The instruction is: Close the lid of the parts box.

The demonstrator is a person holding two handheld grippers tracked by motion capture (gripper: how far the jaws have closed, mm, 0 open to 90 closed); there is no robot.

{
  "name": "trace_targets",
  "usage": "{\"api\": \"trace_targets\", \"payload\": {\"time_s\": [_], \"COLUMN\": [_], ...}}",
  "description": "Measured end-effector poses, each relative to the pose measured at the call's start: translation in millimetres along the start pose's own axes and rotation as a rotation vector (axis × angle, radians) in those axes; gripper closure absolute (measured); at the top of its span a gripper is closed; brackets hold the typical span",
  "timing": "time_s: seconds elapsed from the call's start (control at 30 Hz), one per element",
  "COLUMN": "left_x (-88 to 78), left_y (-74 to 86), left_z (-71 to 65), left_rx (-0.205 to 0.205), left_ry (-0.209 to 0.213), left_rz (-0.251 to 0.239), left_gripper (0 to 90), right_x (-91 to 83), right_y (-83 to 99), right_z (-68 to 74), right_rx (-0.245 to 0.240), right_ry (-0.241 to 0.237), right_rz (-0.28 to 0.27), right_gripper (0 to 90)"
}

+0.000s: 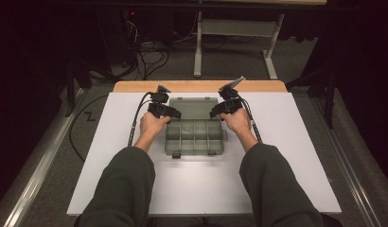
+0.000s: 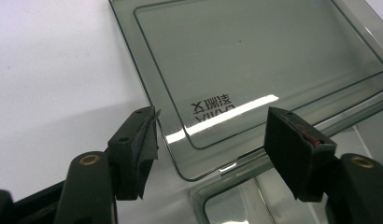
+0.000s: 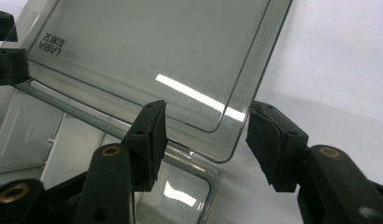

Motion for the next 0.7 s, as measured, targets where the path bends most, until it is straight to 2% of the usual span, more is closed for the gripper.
{"api": "trace_targets", "payload": {"time_s": [0.23,0.57,0.7], "left_x": [6.3,14.0,14.3], "left_y": [-0.6,0.8,0.9], "left_z": [3.2,8.1,8.3], "left_rx": [-0.034,-0.068,-0.075], "left_ry": [0.002,0.017,0.027], "left_rz": [0.010,0.029,0.032], "left_gripper": [34.0,33.9,34.2], "right_x": [2.9,10.5,15.0], "right_y": [-1.0,-2.6,-2.0], "right_z": [-2.7,-4.5,-6.0], "right_rx": [0.031,0.039,0.068], "right_ry": [-0.020,-0.008,-0.035], "right_rz": [0.013,0.047,0.056], "right_gripper": [48.2,47.6,47.9]}}
Point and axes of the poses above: each handheld gripper's, and its own axes: x roughly forward along the jaws, y roughly out of its underside, z roughly to its left, the point moved 6 cm from there along x, roughly forward along the jaws, and after that the axes turned 3 degrees about -z, right-handed, at the moved point
